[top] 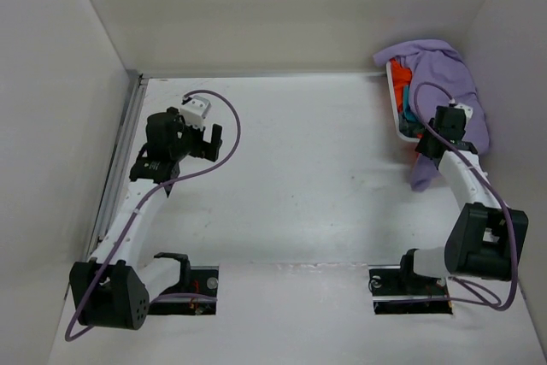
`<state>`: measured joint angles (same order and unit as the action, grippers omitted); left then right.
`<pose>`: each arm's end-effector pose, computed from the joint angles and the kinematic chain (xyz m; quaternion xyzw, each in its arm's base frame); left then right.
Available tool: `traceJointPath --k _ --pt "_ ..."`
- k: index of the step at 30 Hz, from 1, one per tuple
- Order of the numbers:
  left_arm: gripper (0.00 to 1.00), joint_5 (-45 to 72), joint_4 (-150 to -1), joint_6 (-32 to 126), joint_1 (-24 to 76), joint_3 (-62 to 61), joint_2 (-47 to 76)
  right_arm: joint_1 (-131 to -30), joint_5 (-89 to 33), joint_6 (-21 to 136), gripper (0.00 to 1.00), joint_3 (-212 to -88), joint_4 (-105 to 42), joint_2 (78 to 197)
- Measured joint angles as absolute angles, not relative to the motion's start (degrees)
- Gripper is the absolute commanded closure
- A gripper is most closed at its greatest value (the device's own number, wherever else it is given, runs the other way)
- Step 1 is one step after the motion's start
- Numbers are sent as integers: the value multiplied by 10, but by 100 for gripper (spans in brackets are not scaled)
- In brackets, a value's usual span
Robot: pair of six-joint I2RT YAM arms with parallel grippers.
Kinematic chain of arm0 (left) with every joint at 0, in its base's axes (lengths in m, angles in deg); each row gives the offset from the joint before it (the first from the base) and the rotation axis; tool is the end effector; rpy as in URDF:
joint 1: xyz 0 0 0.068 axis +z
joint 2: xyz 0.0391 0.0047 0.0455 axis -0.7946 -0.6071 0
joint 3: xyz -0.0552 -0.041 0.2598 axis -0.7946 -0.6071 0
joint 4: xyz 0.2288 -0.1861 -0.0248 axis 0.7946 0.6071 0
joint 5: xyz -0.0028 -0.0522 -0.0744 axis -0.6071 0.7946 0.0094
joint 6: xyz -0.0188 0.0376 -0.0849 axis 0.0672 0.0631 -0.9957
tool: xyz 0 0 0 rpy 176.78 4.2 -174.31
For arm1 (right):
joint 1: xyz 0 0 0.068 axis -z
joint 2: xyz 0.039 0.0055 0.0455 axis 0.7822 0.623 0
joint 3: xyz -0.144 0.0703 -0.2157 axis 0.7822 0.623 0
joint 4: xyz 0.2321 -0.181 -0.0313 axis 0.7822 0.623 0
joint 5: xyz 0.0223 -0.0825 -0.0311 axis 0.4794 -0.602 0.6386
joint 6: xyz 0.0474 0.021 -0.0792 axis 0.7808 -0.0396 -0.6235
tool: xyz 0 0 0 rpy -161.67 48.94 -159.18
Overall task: Fold and stack the t-shirts
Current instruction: Grab crumpled tshirt from bin with the right arm
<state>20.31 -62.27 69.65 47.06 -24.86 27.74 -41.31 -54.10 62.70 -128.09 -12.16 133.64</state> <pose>0.3238 -0.0538 0.2654 0.1913 0.8188 -0.0845 0.5346 0.3475 -0.0895 0.2010 0.2366 0.8787 -0.1388 0.3906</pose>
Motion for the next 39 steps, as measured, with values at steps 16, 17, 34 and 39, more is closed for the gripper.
traceJointPath --k 16,17,34,39 --pt "0 199 -622 700 469 -249 268 -402 -601 645 100 -1295 -103 1264" --pt "0 198 -622 701 466 -249 264 -436 -644 643 100 -1340 -110 1219" --pt "0 192 -622 706 462 -248 263 -530 -772 495 100 -1457 -231 1194" --pt "0 190 -622 707 462 -248 263 -577 -787 412 100 -1523 -267 1211"
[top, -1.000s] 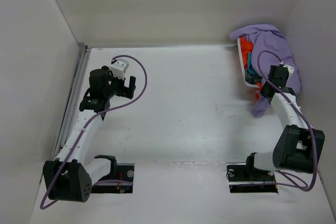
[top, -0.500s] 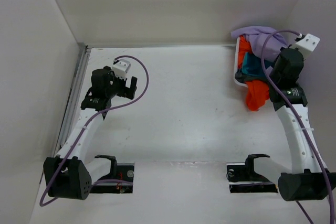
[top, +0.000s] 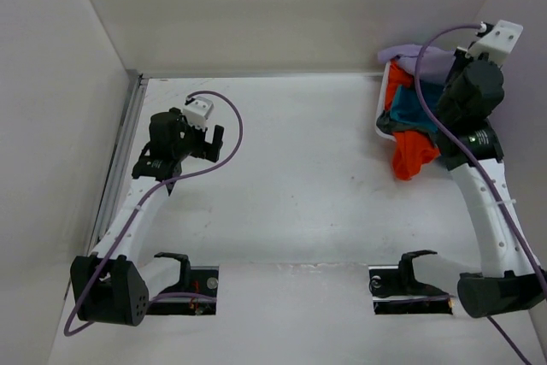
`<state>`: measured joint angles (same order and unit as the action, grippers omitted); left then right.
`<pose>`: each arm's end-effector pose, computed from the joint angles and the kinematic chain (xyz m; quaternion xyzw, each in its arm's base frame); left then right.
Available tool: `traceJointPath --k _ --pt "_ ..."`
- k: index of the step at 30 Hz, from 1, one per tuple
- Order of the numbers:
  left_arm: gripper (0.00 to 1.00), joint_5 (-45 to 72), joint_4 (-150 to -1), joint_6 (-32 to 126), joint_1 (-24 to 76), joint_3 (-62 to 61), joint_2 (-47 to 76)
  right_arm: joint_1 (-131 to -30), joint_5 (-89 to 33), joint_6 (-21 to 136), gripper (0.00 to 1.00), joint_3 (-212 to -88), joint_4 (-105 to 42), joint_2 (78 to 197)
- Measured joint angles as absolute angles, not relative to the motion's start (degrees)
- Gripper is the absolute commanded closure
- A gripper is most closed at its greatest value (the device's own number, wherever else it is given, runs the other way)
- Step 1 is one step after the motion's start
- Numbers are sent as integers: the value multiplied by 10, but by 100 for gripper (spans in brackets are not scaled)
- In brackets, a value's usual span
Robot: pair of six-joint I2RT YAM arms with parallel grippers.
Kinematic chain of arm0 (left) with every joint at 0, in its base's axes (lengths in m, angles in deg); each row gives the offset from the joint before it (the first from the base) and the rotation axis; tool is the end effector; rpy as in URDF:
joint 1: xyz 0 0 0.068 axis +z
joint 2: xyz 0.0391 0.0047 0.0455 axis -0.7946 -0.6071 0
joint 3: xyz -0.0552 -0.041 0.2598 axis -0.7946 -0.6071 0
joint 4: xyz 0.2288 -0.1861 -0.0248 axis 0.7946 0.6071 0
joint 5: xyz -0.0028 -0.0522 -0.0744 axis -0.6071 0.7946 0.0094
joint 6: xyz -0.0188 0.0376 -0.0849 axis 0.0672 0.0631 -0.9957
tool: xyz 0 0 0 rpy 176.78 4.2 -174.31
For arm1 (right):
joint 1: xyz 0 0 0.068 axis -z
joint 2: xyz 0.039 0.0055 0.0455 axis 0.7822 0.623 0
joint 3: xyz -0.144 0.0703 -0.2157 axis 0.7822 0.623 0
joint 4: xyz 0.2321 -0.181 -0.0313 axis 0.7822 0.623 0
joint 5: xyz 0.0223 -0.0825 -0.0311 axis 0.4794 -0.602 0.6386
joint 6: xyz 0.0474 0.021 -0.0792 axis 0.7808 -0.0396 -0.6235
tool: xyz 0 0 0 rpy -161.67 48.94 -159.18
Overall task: Fold and stack the t-shirts
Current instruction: Grab crumpled tshirt from bin with the right arm, then move the tshirt to the center of the board
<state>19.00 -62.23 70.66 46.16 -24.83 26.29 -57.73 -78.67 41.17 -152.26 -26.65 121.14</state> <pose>0.3273 -0.0574 0.2575 0.1990 0.8245 -0.0757 0.5243 0.3116 -0.0243 0.4878 0.1880 0.6458 -0.2596 0.6930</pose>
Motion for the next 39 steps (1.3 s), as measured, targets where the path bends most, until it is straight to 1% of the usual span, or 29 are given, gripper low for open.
traceJointPath --k 4,6,10,13,16,18,21,23,24,25,27,28,29,31,33,34,35,36,37,39 --pt "0 190 -622 707 462 -248 263 -657 -791 307 99 -1629 -338 1233" --pt "0 190 -622 707 462 -248 264 -724 -788 242 99 -1702 -377 1253" --pt "0 189 -622 707 467 -248 264 -911 -770 112 99 -1869 -444 1324" --pt "0 183 -622 707 486 -244 264 -1008 -747 61 98 -1955 -469 1378" --pt "0 174 -626 708 516 -231 264 -1057 -726 45 98 -2020 -470 1434" --pt "0 172 -633 709 544 -220 266 -1070 -712 60 97 -2042 -461 1462" --pt "0 167 -644 709 584 -206 273 -1062 -692 112 97 -2036 -430 1482" --pt "0 163 -648 711 606 -199 277 -1036 -684 161 93 -2014 -400 1486" --pt "0 162 -650 711 615 -195 279 -1016 -673 197 83 -2000 -382 1488" --pt "0 162 -652 712 621 -192 279 -994 -656 241 69 -1984 -359 1491" --pt "0 160 -652 717 628 -188 280 -945 -623 317 31 -1968 -314 1507" --pt "0 160 -652 719 628 -187 280 -920 -605 352 24 -1964 -286 1521" --pt "0 160 -652 722 628 -187 280 -896 -588 384 22 -1962 -254 1536" --pt "0 160 -648 730 626 -187 280 -854 -563 446 22 -1939 -195 1560" --pt "0 160 -638 736 623 -187 280 -817 -555 495 30 -1875 -157 1564" --pt "0 160 -633 740 623 -187 280 -798 -556 520 37 -1828 -137 1563" --pt "0 160 -629 742 622 -187 280 -783 -559 537 43 -1791 -124 1563" --pt "0 160 -626 744 622 -187 280 -769 -567 551 45 -1756 -115 1563" --pt "0 159 -623 746 622 -187 279 -755 -576 563 45 -1719 -101 1563" --pt "0 157 -621 748 619 -187 279 -730 -593 578 41 -1664 -68 1563"
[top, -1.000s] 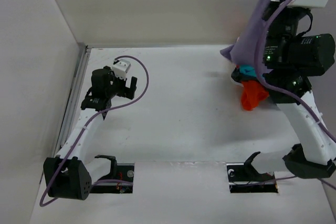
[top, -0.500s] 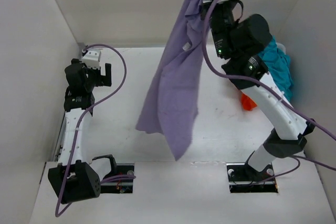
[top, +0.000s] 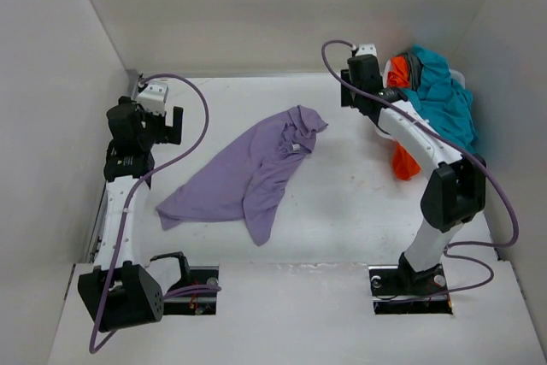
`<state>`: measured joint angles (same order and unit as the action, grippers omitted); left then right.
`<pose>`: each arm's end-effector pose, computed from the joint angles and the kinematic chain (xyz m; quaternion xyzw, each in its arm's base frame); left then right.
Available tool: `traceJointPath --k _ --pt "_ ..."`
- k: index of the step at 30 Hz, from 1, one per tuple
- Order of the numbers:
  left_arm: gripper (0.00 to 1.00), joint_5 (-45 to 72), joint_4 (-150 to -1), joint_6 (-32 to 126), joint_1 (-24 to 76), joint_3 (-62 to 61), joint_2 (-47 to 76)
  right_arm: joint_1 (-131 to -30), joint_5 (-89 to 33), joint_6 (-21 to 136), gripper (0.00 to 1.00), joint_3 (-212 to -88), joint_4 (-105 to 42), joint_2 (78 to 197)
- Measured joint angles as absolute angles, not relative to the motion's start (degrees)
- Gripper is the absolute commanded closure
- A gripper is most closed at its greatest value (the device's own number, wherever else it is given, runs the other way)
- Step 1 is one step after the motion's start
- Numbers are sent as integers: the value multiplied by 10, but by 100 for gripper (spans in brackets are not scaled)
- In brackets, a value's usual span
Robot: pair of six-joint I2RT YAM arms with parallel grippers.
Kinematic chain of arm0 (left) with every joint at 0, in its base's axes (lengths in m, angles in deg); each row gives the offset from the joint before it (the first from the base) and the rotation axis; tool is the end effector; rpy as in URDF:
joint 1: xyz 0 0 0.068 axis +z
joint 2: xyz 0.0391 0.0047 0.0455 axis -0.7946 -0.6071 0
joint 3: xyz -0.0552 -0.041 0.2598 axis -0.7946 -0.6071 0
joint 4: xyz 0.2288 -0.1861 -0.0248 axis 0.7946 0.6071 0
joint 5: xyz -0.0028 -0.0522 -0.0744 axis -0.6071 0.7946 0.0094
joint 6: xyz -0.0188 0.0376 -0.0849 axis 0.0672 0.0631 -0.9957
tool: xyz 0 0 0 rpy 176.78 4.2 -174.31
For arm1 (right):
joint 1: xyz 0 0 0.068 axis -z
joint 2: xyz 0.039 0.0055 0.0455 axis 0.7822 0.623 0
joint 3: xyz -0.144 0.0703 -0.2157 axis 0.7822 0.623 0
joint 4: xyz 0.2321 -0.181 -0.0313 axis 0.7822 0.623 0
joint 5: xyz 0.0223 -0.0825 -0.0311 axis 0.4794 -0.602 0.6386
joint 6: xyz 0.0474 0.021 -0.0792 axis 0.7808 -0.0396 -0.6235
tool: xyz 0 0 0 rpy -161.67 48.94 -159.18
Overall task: Fold and stack the t-shirts
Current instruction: Move the tshirt to the center of the board
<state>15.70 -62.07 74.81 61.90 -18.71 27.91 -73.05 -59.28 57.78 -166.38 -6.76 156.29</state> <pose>0.3321 0.0387 0.3118 0.1027 0.8073 0.0556 0.5785 0.4591 0.1450 0.3044 -0.0125 0.8677 -0.0576 0.4936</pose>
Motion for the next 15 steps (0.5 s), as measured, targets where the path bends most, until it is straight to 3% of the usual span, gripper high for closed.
traceJointPath --k 8,15 --pt "0 153 -613 752 598 -187 275 -712 -622 598 31 -1615 -35 1563" --pt "0 150 -600 761 586 -200 275 -676 -642 602 34 -1592 -35 1581"
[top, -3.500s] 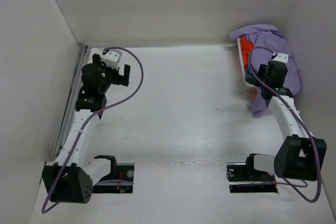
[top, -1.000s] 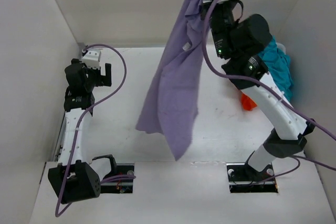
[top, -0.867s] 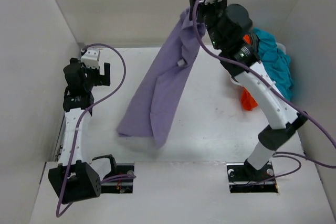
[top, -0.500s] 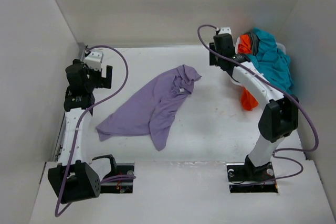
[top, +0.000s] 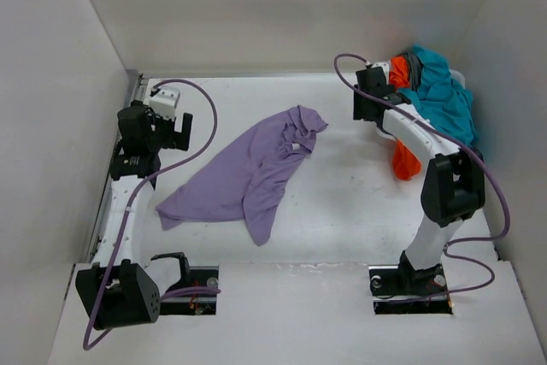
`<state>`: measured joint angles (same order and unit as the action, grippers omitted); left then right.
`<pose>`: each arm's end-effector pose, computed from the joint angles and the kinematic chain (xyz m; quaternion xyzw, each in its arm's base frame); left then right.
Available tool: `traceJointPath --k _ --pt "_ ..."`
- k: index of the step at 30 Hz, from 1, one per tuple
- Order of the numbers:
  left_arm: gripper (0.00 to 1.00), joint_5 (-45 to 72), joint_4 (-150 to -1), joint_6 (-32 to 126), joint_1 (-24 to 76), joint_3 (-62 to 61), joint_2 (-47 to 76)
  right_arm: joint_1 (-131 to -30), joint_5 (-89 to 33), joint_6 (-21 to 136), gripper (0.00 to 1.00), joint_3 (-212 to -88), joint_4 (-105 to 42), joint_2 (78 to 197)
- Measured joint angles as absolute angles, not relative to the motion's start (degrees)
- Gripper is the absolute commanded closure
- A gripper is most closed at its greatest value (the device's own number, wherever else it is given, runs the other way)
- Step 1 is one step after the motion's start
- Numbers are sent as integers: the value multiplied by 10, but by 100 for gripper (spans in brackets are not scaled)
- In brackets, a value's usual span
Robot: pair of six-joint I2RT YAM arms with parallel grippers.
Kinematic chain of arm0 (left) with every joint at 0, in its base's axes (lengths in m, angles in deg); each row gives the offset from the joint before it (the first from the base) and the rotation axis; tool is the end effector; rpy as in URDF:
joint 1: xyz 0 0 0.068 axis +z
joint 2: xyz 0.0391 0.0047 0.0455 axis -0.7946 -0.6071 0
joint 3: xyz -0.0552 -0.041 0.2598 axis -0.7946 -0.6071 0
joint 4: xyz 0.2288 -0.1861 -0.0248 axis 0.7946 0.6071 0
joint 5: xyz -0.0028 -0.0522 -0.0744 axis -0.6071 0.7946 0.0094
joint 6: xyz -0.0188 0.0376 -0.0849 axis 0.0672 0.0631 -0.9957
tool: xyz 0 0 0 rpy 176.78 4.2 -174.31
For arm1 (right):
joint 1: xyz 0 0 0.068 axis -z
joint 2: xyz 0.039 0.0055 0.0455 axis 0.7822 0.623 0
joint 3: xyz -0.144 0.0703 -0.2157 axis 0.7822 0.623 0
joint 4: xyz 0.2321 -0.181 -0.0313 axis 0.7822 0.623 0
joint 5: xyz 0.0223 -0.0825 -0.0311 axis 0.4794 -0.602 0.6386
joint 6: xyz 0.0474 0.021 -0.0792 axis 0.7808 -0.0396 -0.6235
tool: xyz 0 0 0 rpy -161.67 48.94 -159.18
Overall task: Fold and stack the t-shirts
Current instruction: Move the tshirt to the center of the board
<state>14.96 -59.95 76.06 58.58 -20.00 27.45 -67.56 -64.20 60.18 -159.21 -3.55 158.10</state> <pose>0.3324 0.0203 0.2939 0.1307 0.8225 0.0431 0.5518 0.4580 0.0898 0.2351 0.0415 0.9017 -0.1394 0.4072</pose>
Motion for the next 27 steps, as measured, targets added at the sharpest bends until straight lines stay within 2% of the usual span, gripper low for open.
traceJointPath --k 3,9,14,17,20,24,27 --pt "0 149 -592 765 584 -203 275 -656 -646 604 39 -1580 -34 1594" --pt "0 145 -587 771 584 -204 275 -643 -647 609 68 -1558 -31 1602" --pt "0 145 -586 772 584 -204 275 -635 -646 611 70 -1531 -38 1599" --pt "0 145 -586 771 584 -204 275 -623 -650 608 69 -1508 -39 1580" --pt "0 144 -586 771 584 -204 275 -606 -659 601 61 -1483 -31 1554" --pt "0 143 -585 772 577 -204 275 -581 -677 590 47 -1460 -24 1523" --pt "0 143 -584 776 573 -207 275 -572 -684 581 30 -1456 -20 1499"
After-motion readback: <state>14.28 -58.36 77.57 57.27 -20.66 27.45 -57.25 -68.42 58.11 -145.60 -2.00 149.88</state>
